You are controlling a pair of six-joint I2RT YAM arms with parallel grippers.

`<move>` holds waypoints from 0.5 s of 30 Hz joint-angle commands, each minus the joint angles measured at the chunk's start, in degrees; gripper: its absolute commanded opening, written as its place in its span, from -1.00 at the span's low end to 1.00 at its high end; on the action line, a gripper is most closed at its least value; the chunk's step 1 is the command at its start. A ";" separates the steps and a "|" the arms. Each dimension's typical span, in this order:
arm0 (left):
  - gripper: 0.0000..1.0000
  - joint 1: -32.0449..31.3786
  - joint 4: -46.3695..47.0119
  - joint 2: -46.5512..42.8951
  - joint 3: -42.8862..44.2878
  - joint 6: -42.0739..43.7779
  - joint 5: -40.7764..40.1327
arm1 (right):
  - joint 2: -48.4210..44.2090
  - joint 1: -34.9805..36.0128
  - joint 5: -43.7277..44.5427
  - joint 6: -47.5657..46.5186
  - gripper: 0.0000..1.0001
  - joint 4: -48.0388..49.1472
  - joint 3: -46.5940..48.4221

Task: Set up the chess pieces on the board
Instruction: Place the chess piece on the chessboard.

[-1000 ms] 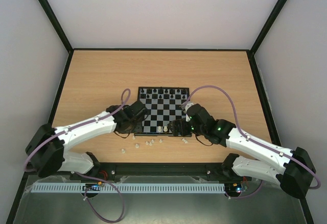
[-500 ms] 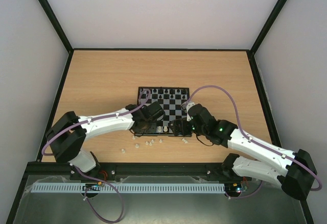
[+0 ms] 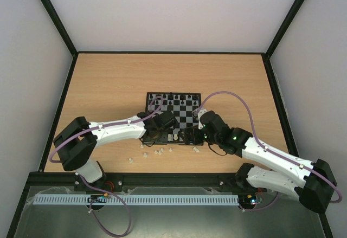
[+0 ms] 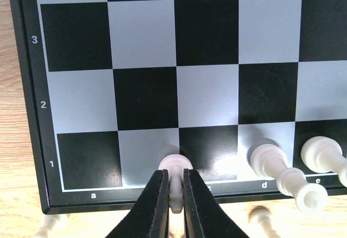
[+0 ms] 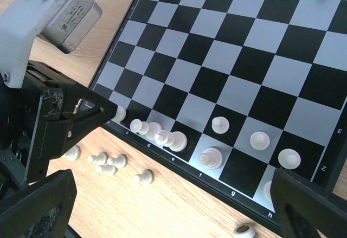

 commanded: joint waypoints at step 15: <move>-0.91 0.99 -2.35 0.93 -1.55 -0.34 -2.42 | -0.60 0.21 -0.83 -0.12 0.97 -0.18 -1.01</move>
